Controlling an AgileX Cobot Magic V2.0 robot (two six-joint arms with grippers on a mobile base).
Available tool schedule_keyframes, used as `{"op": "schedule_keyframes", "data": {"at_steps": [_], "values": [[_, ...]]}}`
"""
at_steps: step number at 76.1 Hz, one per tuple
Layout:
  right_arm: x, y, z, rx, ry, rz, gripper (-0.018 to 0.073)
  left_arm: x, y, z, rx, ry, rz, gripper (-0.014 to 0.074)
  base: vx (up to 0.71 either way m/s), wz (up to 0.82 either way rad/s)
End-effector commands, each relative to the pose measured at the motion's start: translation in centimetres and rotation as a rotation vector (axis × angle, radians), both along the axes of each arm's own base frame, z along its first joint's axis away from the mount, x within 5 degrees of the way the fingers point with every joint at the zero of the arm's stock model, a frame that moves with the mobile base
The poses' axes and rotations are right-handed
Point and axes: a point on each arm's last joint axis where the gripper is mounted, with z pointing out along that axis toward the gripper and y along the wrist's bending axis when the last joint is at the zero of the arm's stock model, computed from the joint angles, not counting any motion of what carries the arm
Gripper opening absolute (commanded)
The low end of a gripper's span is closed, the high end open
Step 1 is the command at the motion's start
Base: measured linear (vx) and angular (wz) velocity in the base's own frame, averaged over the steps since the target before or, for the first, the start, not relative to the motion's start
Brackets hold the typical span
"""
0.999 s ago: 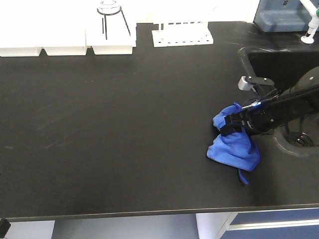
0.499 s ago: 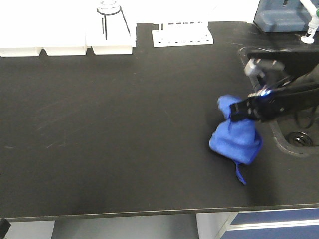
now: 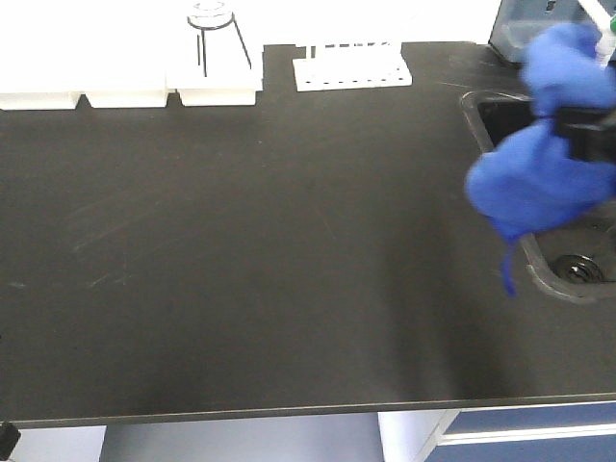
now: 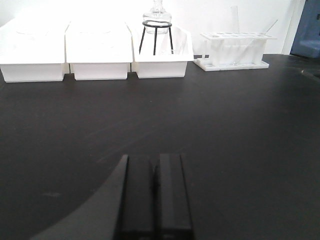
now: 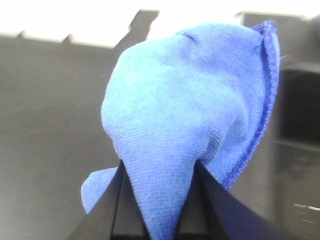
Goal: Wipe right workspace with blue cloth
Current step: 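Lift the blue cloth with the right gripper toward the robot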
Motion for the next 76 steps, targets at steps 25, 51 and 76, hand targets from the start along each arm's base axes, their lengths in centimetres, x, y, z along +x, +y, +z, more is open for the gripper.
{"op": "schedule_keyframes", "data": {"at_steps": [25,51,76], "values": [[-9.0,-1.9,-2.0,-0.063,-0.172,-0.199,-0.0003,0.0,0.0,1.6,-0.025,-0.103,0.003,-0.0006,0.00,0.00],[-11.7,-1.9,-1.6,-0.060,-0.241,-0.196,-0.0003,0.0,0.0,1.6,-0.025,-0.103,0.003,-0.0006,0.00,0.00],[-11.9,-1.9,-1.6,-0.060,-0.239,-0.195,-0.0003,0.0,0.0,1.6,-0.025,-0.103,0.003,-0.0006,0.00,0.00]]}}
